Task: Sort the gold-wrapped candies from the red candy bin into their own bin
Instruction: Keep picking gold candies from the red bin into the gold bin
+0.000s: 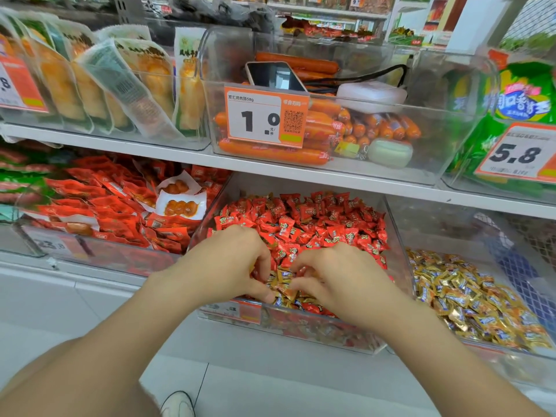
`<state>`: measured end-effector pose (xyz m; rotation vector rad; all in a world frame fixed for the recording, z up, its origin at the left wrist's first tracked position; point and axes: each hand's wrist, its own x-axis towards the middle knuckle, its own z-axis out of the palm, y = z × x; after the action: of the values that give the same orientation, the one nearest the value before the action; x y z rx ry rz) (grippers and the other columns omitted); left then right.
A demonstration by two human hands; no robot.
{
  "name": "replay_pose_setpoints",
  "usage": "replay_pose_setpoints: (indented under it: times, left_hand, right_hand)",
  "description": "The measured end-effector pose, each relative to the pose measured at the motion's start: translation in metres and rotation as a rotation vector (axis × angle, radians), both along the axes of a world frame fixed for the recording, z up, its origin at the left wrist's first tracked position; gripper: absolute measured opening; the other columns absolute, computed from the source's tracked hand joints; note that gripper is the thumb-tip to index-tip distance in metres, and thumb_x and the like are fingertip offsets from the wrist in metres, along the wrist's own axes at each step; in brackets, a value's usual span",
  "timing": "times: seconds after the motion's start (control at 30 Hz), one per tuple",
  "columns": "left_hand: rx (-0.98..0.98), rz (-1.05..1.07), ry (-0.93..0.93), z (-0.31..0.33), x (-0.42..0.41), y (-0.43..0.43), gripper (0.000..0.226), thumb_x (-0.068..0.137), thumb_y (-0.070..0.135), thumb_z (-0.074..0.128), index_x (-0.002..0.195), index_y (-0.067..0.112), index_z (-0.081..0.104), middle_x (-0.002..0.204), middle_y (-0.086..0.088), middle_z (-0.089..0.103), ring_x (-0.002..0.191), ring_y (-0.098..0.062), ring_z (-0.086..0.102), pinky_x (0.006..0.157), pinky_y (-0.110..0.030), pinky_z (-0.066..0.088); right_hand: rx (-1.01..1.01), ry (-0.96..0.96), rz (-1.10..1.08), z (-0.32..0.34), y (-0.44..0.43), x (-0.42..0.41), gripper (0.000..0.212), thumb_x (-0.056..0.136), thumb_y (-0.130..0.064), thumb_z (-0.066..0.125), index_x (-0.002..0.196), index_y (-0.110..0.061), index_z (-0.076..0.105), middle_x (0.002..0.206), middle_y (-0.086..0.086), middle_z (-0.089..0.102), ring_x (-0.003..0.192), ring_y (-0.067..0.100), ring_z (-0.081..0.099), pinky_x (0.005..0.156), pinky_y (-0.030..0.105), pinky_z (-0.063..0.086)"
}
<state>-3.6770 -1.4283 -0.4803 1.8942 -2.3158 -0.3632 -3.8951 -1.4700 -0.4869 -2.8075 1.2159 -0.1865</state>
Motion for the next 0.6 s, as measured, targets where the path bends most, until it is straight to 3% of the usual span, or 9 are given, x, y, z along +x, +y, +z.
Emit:
replay_pose_setpoints:
  times: [0.1,0.2,0.33,0.43,0.6]
  left_hand:
    - [0.017,-0.045,-0.056,-0.004,-0.001,-0.006,0.048,0.07,0.07,0.083,0.105,0.037,0.079,0.093,0.019,0.062,0.087,-0.004,0.058,0.074,-0.033,0.054]
    - [0.013,-0.072,-0.152,-0.008,-0.006,-0.01,0.044,0.076,0.067,0.08,0.111,0.039,0.077,0.095,0.016,0.063,0.086,-0.01,0.052,0.068,-0.031,0.046]
    - [-0.008,-0.079,-0.115,-0.012,-0.003,-0.009,0.021,0.084,0.055,0.076,0.091,0.036,0.079,0.074,0.018,0.057,0.074,-0.007,0.052,0.066,-0.031,0.049]
    - [-0.038,-0.047,-0.039,-0.014,0.005,-0.006,0.022,0.085,0.048,0.067,0.071,0.031,0.07,0.062,0.014,0.058,0.064,-0.008,0.056,0.062,-0.036,0.054]
    - [-0.082,0.065,0.115,-0.008,0.01,-0.001,0.022,0.093,0.041,0.053,0.076,0.027,0.051,0.061,0.004,0.055,0.06,-0.015,0.049,0.056,-0.036,0.041]
  right_hand:
    - [0.069,0.073,0.092,-0.005,-0.004,0.007,0.027,0.09,-0.055,0.07,0.107,-0.037,0.06,0.098,-0.012,0.063,0.101,0.023,0.064,0.07,0.037,0.048]
    - [-0.013,0.18,0.134,-0.014,-0.006,0.013,0.041,0.092,-0.051,0.069,0.127,-0.032,0.059,0.107,-0.007,0.051,0.103,0.026,0.062,0.068,0.038,0.045]
    - [-0.108,0.181,0.171,-0.027,-0.011,0.023,0.042,0.092,-0.05,0.069,0.128,-0.032,0.06,0.109,-0.005,0.053,0.096,0.03,0.067,0.064,0.037,0.044]
    - [-0.06,0.171,0.167,-0.027,-0.015,0.025,0.04,0.089,-0.054,0.068,0.122,-0.031,0.063,0.102,-0.003,0.055,0.092,0.028,0.065,0.065,0.037,0.046]
    - [0.035,0.027,0.124,-0.025,-0.015,0.023,0.021,0.083,-0.043,0.064,0.095,-0.027,0.065,0.08,-0.006,0.054,0.079,0.025,0.058,0.063,0.038,0.05]
